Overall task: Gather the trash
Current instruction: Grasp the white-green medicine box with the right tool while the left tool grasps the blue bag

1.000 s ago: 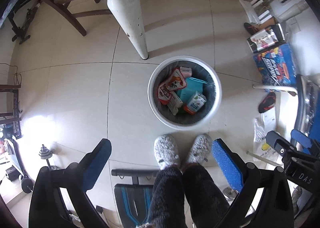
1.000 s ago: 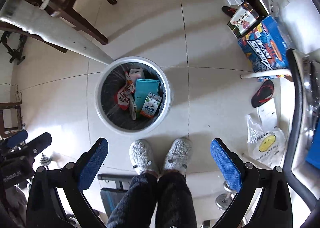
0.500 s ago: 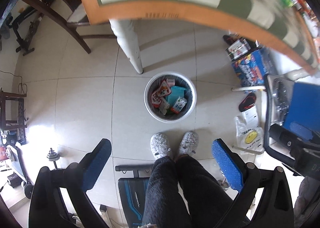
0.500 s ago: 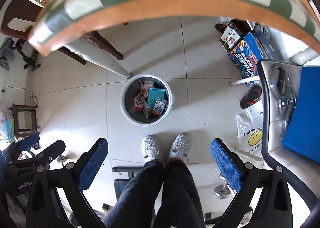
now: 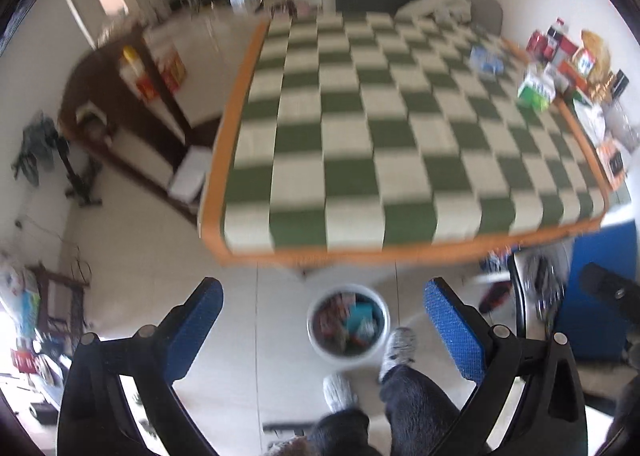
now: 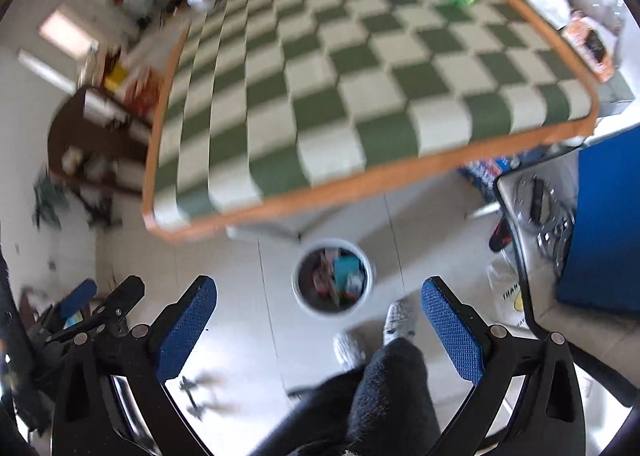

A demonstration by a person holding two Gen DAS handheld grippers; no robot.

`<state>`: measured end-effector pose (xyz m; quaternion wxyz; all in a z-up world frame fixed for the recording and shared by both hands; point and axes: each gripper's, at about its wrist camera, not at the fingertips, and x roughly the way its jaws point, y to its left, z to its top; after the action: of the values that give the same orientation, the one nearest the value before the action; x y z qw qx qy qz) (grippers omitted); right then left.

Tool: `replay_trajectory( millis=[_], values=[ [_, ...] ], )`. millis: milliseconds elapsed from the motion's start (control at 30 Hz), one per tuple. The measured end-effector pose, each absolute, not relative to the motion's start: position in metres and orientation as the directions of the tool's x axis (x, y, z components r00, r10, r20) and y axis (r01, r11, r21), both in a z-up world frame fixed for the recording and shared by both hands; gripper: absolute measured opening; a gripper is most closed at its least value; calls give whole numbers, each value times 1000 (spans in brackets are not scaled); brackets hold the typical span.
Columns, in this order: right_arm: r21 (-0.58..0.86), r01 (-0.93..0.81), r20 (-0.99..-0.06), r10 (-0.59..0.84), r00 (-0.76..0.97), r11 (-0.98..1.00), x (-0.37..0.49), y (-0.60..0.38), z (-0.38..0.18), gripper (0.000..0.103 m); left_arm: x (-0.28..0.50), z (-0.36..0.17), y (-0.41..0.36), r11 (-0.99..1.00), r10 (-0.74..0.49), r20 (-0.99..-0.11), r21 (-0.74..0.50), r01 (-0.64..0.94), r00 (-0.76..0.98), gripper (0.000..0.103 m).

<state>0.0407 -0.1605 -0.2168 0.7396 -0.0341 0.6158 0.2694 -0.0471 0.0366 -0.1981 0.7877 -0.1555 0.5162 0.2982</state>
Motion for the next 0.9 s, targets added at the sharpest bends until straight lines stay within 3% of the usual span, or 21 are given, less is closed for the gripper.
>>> replay_trajectory(
  millis=[200,367,633,767,900],
  values=[
    [279,-316,-908,357,220,907,139,-173,-176,103,61,-175,56,795,352,-879,99,-599,321,103],
    [281,-196,-901,328,284,940,262,-183,-175,103,163,-174,78,815,308,-897,76,-574,317,103],
    [269,-48,-931,272,241,962,462,-174,-222,103,357,-218,106,818,69,-963,-96,-567,262,102],
    [246,-17,-949,244,201,969,546,-157,-254,103,438,-250,111,819,-3,-971,-139,-557,239,101],
    [231,10,-960,227,162,973,599,-146,-283,103,499,-283,114,829,-37,-979,-143,-540,202,94]
  ],
)
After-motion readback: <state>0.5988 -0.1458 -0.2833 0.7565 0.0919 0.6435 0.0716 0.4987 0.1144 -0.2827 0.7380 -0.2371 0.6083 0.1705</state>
